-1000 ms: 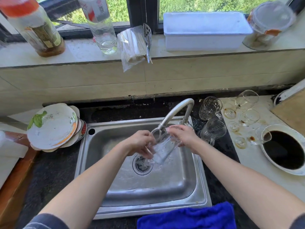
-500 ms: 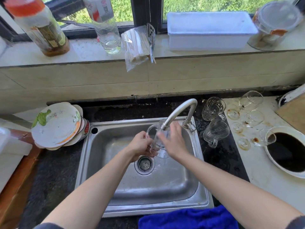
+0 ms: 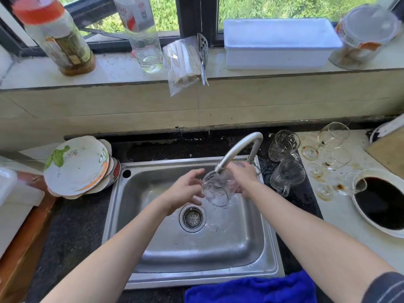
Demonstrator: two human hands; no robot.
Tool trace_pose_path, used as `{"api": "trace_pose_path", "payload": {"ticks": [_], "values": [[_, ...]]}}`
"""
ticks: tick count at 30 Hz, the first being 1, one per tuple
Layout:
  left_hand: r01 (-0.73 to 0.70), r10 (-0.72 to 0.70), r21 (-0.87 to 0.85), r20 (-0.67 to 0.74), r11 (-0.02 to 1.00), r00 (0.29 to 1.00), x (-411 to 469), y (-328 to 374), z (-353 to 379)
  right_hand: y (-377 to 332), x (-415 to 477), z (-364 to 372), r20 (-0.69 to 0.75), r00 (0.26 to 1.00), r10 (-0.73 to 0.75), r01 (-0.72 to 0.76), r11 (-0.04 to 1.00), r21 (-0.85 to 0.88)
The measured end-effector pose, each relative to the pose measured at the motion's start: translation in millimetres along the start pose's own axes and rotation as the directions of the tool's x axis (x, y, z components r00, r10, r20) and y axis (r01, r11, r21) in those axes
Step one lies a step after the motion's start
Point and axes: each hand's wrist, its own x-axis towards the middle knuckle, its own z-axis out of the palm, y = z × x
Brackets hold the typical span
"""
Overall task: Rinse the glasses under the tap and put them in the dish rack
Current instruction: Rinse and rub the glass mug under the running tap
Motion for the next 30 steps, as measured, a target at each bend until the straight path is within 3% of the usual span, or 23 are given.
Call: {"api": "trace_pose_path", "payload": {"ticks": [2,4,7,9,14,17,19,21,24,27,30], "values": [[-0.071,0.068,0.321,0.021,0.944,0.997,4.8,1.5,8.6,-1.4,1.7,1.1,-0.016,0.999,0.04,-0.039,0.999,0.031],[-0.038,0.071,0.46,-0.055,0.887,0.996,9.7,2.5,17.0,-1.5,-5.9,5.8,-0.037,0.999,0.017,-0.02,0.997,-0.073],[0.035,0.002,0.291,-0.128,0.956,0.992,14.2,0.5,21.8,8.6,-15.8,20.0,-0.121,0.985,-0.126,0.095,0.967,-0.235],[0.058,-0.038,0.177,-0.118,0.982,0.992,12.7,-1.9,19.6,14.7,-22.0,25.3,-0.101,0.98,-0.173,0.141,0.953,-0.267],[0.137,-0.137,0.013,-0.012,0.991,0.991,4.2,-4.1,21.6,5.4,-0.7,9.9,-0.115,0.993,-0.012,0.006,0.999,-0.049],[0.194,-0.192,-0.113,0.026,0.974,0.981,5.1,-8.1,19.5,4.6,-9.8,8.2,-0.096,0.987,-0.13,0.118,0.986,-0.12],[0.232,-0.227,-0.075,0.076,0.97,0.971,6.2,-10.4,12.2,11.0,-13.5,9.0,-0.025,0.981,-0.19,0.184,0.972,-0.147],[0.209,-0.221,0.133,0.084,0.969,0.972,6.1,-7.4,6.2,9.6,-10.3,8.9,-0.018,0.986,-0.165,0.162,0.981,-0.109],[0.056,-0.039,0.305,-0.061,0.951,0.997,10.8,0.4,7.2,-1.5,-5.4,9.7,-0.034,0.997,-0.065,0.061,0.993,-0.102],[-0.005,0.062,0.245,-0.224,0.97,0.973,14.6,1.0,10.4,0.5,-12.8,17.7,-0.029,0.978,-0.207,0.175,0.887,-0.427],[0.015,-0.009,0.033,-0.182,0.999,0.983,11.4,-2.0,14.6,9.3,-18.1,24.3,-0.026,0.934,-0.355,0.278,0.772,-0.572]]}}
